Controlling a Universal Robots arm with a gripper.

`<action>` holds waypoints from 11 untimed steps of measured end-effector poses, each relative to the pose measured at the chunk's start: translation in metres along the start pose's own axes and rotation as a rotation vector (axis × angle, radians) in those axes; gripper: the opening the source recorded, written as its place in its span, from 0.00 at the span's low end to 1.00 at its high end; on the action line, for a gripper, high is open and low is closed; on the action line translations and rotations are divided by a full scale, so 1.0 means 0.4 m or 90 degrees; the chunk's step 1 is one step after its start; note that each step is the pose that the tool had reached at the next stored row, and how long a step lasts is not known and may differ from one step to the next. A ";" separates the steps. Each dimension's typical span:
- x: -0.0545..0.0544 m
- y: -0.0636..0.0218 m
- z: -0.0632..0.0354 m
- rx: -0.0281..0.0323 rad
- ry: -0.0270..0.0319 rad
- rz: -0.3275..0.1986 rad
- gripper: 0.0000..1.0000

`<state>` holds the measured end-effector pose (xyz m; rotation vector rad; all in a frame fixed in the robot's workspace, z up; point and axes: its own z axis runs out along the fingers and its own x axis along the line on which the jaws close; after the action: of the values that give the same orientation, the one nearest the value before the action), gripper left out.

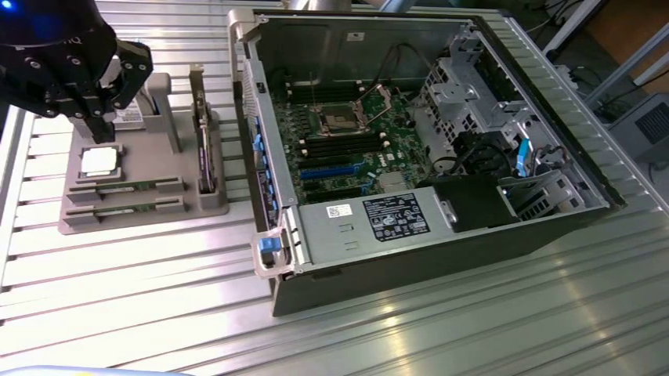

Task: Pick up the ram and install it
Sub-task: 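Pick up the ram and move it above insertion slot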

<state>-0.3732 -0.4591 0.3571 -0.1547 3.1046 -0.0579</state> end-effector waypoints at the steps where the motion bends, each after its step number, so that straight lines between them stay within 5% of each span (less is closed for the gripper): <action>1: 0.000 0.000 0.000 -0.0003 -0.0004 -0.011 0.10; 11: 0.000 0.000 0.002 -0.0041 -0.0052 -0.134 0.10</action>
<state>-0.3732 -0.4591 0.3564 -0.4803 3.0674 -0.0522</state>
